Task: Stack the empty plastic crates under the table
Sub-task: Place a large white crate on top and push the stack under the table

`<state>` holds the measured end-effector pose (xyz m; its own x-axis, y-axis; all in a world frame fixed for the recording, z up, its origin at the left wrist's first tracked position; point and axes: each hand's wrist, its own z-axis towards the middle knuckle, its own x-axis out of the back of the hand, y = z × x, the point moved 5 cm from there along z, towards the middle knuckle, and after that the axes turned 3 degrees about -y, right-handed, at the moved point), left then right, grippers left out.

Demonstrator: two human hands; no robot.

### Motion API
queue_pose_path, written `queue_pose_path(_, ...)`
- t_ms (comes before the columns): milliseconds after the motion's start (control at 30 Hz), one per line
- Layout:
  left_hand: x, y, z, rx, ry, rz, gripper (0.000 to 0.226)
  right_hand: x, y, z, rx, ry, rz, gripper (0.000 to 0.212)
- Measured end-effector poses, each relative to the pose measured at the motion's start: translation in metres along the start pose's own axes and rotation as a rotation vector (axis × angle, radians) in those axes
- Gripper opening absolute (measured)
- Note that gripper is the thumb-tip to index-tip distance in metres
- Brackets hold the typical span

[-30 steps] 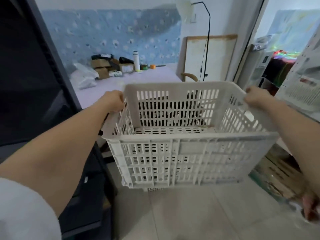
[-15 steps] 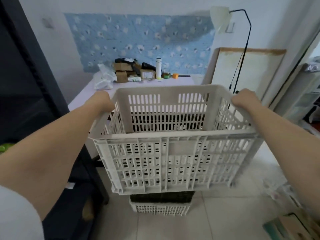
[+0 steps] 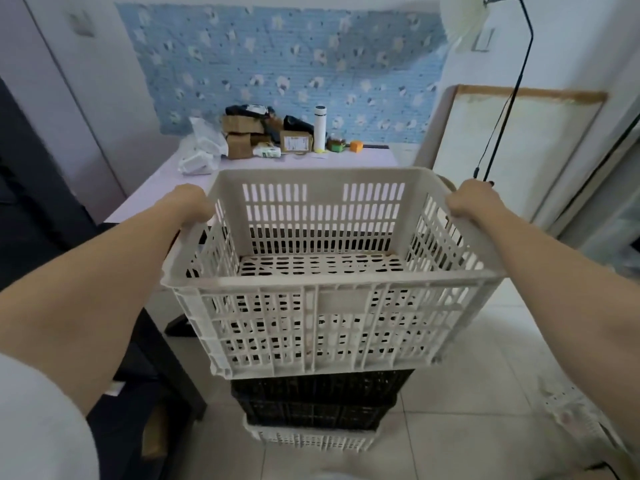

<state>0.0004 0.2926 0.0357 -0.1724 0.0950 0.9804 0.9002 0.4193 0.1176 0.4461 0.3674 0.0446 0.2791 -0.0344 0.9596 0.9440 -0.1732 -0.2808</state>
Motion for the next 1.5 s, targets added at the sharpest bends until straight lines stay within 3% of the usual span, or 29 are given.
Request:
queue_pose_path(233, -0.012, 0.013, 0.039, -0.007, 0.013, -0.029, 0.038, -0.007, -0.001, 0.027, -0.056, -0.028, -0.011, 0.01)
queue_pose_path(467, -0.015, 0.011, 0.048, -0.018, 0.054, -0.012, 0.047, -0.01, 0.001, 0.031, -0.085, -0.176, -0.055, 0.041)
queue_pose_path(567, -0.016, 0.011, 0.047, -0.025, 0.065, -0.005, 0.046, -0.011, 0.005, 0.027, -0.086, -0.205, -0.081, 0.023)
queue_pose_path(700, -0.018, 0.01, 0.049, -0.027, 0.063, 0.014, 0.039, -0.008, 0.006, 0.022, -0.07, -0.207, -0.092, 0.036)
queue_pose_path(867, -0.018, 0.009, 0.053, -0.05, 0.061, 0.028, 0.037, -0.007, 0.007, 0.021, -0.056, -0.161, -0.117, 0.002)
queue_pose_path(933, -0.018, 0.008, 0.056, -0.051, 0.07, 0.015, 0.038, -0.007, 0.006, 0.021, -0.052, -0.15, -0.116, 0.016)
queue_pose_path(1133, -0.021, 0.005, 0.065, -0.077, 0.104, 0.004, 0.038, -0.008, 0.005, 0.022, -0.052, -0.139, -0.07, 0.006)
queue_pose_path(1400, -0.023, 0.001, 0.072, -0.092, 0.125, 0.008, 0.039, -0.01, 0.006, 0.021, -0.038, -0.095, -0.041, 0.011)
queue_pose_path(1500, -0.024, -0.001, 0.074, -0.095, 0.125, 0.003, 0.039, -0.009, 0.006, 0.019, -0.026, -0.081, -0.041, 0.024)
